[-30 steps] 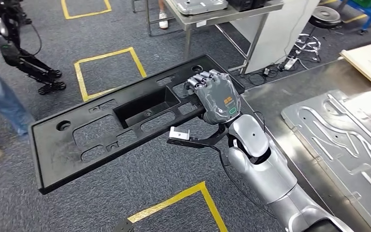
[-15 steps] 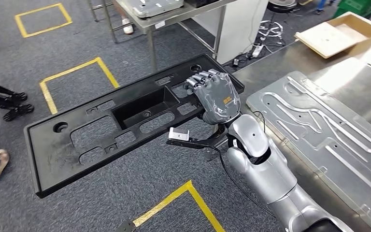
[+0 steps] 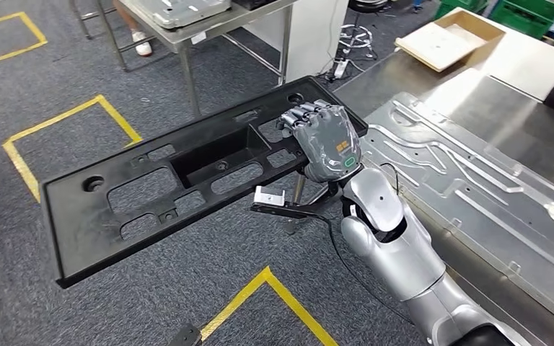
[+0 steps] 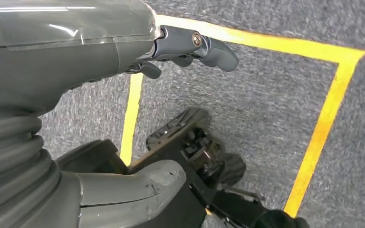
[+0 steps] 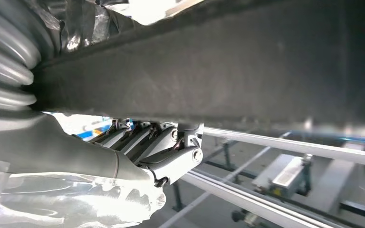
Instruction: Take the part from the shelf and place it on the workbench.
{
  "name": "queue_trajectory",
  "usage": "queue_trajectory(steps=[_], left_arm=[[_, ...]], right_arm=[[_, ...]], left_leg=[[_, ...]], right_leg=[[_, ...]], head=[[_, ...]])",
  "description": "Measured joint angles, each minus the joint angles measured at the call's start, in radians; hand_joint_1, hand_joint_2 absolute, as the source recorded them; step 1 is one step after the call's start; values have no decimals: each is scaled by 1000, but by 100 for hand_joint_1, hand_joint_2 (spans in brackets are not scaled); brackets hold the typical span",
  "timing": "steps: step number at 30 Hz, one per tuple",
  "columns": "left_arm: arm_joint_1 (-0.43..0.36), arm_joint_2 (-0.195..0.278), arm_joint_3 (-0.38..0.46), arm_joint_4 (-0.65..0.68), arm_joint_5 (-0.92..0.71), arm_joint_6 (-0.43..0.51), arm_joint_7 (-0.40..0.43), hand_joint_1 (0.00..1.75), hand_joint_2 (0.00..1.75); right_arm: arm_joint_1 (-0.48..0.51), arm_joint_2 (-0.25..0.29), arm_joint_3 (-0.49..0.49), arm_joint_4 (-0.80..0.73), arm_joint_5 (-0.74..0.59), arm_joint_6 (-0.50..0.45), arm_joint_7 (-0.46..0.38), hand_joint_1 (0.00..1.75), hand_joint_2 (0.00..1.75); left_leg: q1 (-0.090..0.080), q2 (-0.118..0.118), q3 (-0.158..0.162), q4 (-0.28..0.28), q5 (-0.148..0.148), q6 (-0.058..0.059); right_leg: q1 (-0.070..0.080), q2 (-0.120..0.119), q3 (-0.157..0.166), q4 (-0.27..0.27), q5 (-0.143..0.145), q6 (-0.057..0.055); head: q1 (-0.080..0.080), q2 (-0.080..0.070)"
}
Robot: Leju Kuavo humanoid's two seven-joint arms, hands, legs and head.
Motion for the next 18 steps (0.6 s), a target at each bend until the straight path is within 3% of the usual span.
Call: queue_trajectory(steps=[2, 4, 6, 7, 9, 11, 13, 14, 15, 16, 18], left_arm=[[-2, -1, 0, 0, 0, 0, 0, 0, 175], [-2, -2, 0, 0, -1, 0, 0, 0, 175], [-3, -2, 0, 0, -1, 0, 0, 0, 175], [-5, -2, 0, 0, -1, 0, 0, 0, 175], [-6, -2, 0, -1, -2, 0, 0, 0, 175], [-4, -2, 0, -1, -2, -1, 0, 0, 175], [1, -1, 0, -1, -2, -1, 1, 0, 175], [2, -1, 0, -1, -2, -2, 1, 0, 175], [2, -1, 0, -1, -2, -2, 1, 0, 175], [1, 0, 0, -1, -2, -2, 1, 0, 175], [0, 0, 0, -1, -2, -2, 1, 0, 175]], right_arm=[[-4, 0, 0, 0, -1, 0, 0, 175, 175], [-9, 0, -1, 0, -2, 1, 0, 175, 175], [-10, 0, -1, 1, -5, 3, 0, 175, 175], [-10, 0, -1, 1, -6, 4, -1, 175, 175], [-13, 1, -1, 1, -7, 6, -1, 175, 175], [-14, 2, -1, 3, -8, 9, -1, 175, 175], [-13, 3, -1, 6, -9, 12, -1, 175, 175], [-12, 3, -1, 7, -9, 12, -2, 175, 175], [-11, 3, -1, 8, -9, 12, -2, 175, 175], [-10, 3, -1, 8, -9, 12, -2, 175, 175], [-11, 4, -1, 9, -9, 13, -2, 175, 175]], left_leg=[[-4, 19, 5, 0, -5, -5], [-9, 37, 9, -2, -9, -13], [-12, 57, 17, -7, -13, -22], [-11, 53, 21, -6, -18, -28], [-10, 15, 6, 41, -54, -35], [-8, -28, -49, 155, -112, -37], [-7, -40, -99, 246, -134, -39], [-7, -42, -104, 246, -118, -40], [-7, -45, -91, 207, -84, -39], [-5, -57, -66, 145, -44, -38], [-1, -100, -22, 37, 3, -34]], right_leg=[[12, -40, 68, -134, 52, -15], [26, -65, 101, -203, 65, -28], [27, -45, 102, -209, 67, -37], [24, -34, 106, -215, 69, -41], [15, -14, 116, -227, 75, -52], [12, 8, 118, -229, 76, -59], [13, 35, 117, -227, 75, -61], [12, 50, 117, -224, 74, -61], [12, 64, 117, -221, 73, -59], [10, 77, 117, -216, 71, -56], [10, 102, 109, -204, 66, -48]], head=[[0, 0], [0, 0], [-1, 0], [-1, 0], [-1, 0], [-1, 0], [-1, 0], [-1, 0], [-1, 0], [-1, 0], [-1, 0]])
